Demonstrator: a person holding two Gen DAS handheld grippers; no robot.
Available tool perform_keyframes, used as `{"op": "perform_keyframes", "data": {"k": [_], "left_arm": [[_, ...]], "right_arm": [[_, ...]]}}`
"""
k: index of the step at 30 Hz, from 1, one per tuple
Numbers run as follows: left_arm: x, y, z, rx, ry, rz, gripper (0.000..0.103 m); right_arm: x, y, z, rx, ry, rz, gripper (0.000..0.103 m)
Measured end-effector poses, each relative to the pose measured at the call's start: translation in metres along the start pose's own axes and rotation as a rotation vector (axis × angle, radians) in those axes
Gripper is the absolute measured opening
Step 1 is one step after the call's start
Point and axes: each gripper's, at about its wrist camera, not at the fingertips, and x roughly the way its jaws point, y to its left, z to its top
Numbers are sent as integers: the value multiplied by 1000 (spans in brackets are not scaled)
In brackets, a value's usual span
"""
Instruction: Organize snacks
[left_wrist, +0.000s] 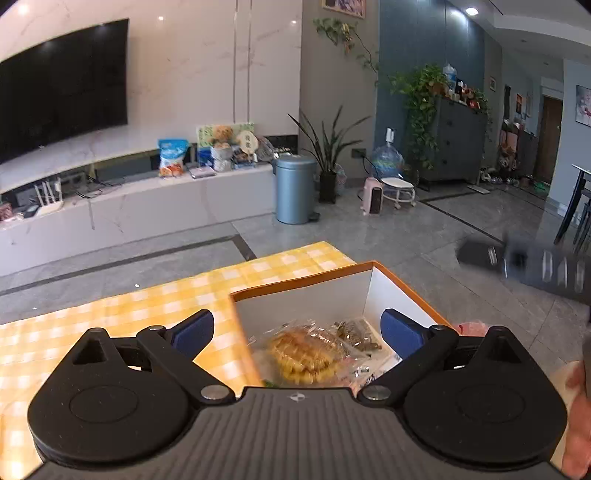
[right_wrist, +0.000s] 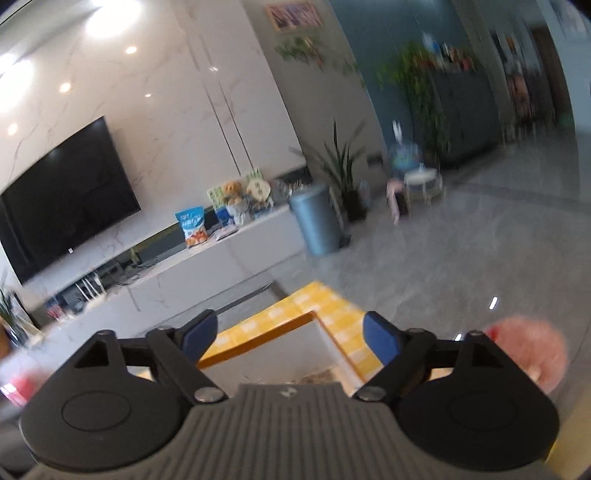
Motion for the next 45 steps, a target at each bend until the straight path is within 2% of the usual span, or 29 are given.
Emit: {"op": "perform_keyframes", "data": {"k": [1,3,6,10,13,17,25,29,45], "left_arm": [[-7,-1,-1,1,-4,-4,103],[-23,-3,-5,14,-21,-25,103],[-44,-6,-10,-7,-53,-3,103],[-65,-15,-14,14,-71,-2,103],[-73,-16,-20,-11,-73,45,103],[-76,-17,-28,-32,-45,43,103],[-82,-8,-57,-55,-15,109,103],[-82,4,-65,-73,-2,104,103],[-83,20,-73,-111,23,78,103]], "right_arm": [[-10,1,-8,-12,-10,-33,86],[-29,1,-25,-12,-36,-151,86],[-44,-1,-42,-70,8,-175,85],[-63,-8,-56,-25,85,-124,85],[-76,-3,-71,-54,134,-76,85],[-88,8,-89,-75,189,-19,85],[-99,35,-102,-126,202,68,85],[-99,44,-109,-174,214,75,85],[-92,58,-112,-192,239,61,84]]}}
